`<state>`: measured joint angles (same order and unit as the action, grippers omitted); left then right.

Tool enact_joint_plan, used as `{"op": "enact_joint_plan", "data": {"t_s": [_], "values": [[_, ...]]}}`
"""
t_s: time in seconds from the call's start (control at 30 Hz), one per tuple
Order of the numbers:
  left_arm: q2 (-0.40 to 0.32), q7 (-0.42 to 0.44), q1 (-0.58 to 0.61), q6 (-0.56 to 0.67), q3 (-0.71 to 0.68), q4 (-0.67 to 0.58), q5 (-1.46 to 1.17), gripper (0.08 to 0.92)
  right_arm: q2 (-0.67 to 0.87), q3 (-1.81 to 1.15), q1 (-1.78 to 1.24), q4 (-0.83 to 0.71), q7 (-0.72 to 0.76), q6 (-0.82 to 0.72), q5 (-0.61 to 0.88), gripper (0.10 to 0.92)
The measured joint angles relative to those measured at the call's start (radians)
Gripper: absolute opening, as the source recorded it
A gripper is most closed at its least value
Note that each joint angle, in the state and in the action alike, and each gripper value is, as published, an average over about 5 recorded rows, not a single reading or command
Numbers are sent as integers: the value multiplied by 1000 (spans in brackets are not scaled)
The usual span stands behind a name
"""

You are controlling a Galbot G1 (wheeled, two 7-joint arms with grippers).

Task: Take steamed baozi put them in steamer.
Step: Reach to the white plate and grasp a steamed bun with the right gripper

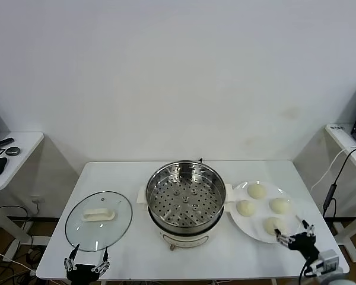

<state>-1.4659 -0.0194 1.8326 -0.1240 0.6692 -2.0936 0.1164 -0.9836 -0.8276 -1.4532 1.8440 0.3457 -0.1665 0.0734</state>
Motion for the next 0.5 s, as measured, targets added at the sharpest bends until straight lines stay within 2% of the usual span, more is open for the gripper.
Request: {"op": "enact_joint_plan", "data": {"t_s": [0.17,0.5], "values": [[-9,-5,7,3,-7,-6,10,823,105,31,111,-39,101,-7,-104,823],[-31,-10,9,8,-9,-26,35,823,317,354,542,-246,470,60,-318,823]]}}
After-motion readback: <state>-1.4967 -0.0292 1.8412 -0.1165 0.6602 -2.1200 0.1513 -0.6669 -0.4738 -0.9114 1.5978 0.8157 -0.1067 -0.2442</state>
